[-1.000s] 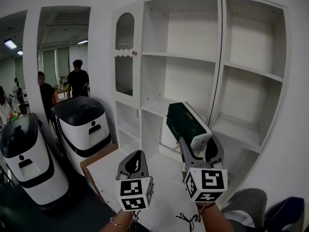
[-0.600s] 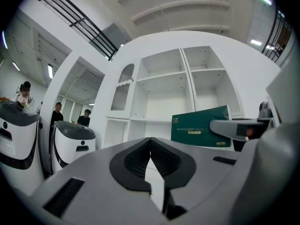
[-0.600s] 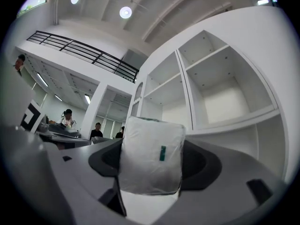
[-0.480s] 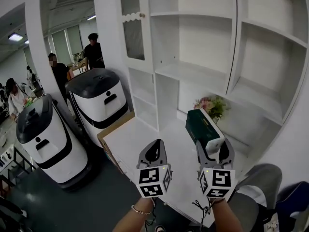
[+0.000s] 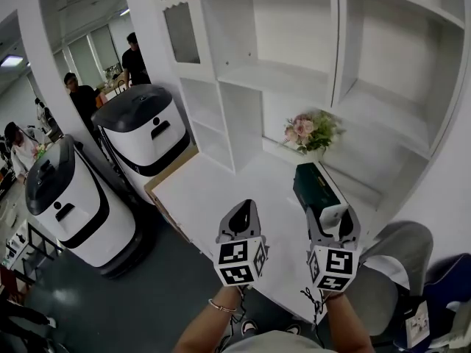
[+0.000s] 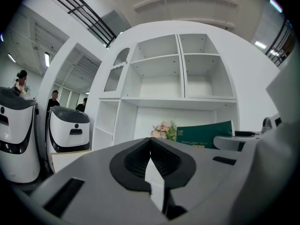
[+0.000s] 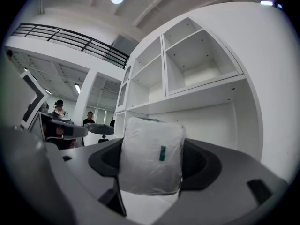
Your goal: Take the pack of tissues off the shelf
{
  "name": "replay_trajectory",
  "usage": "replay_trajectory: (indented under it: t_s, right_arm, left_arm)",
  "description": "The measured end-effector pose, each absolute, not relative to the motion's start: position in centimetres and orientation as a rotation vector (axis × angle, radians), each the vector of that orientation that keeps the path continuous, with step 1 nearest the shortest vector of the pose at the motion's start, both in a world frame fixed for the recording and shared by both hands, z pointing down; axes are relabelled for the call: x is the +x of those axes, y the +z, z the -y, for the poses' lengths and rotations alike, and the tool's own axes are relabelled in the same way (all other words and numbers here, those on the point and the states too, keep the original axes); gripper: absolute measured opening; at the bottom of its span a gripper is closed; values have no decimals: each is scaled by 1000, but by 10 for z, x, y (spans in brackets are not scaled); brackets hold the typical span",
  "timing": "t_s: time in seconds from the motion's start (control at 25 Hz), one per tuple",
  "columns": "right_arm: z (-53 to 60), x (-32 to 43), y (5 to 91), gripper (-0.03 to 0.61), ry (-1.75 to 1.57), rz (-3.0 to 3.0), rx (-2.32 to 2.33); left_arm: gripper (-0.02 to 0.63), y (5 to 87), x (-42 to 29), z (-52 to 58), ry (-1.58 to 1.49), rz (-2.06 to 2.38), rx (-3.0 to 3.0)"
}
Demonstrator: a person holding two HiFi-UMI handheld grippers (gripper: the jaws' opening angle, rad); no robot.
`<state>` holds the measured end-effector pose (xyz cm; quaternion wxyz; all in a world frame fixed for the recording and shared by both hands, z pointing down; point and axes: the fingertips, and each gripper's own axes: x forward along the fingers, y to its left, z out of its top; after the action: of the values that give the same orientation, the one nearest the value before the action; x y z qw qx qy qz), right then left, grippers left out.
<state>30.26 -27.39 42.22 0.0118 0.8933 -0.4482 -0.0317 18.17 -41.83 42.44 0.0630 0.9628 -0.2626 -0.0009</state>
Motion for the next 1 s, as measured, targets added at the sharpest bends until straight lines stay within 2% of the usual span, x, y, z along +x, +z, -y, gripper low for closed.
replay_trajectory:
  t_s: [1.0]
  right_arm:
    - [254, 311, 416, 342, -70, 1369, 2846]
  left_arm:
    - [18, 425, 189, 406, -24, 786, 2897]
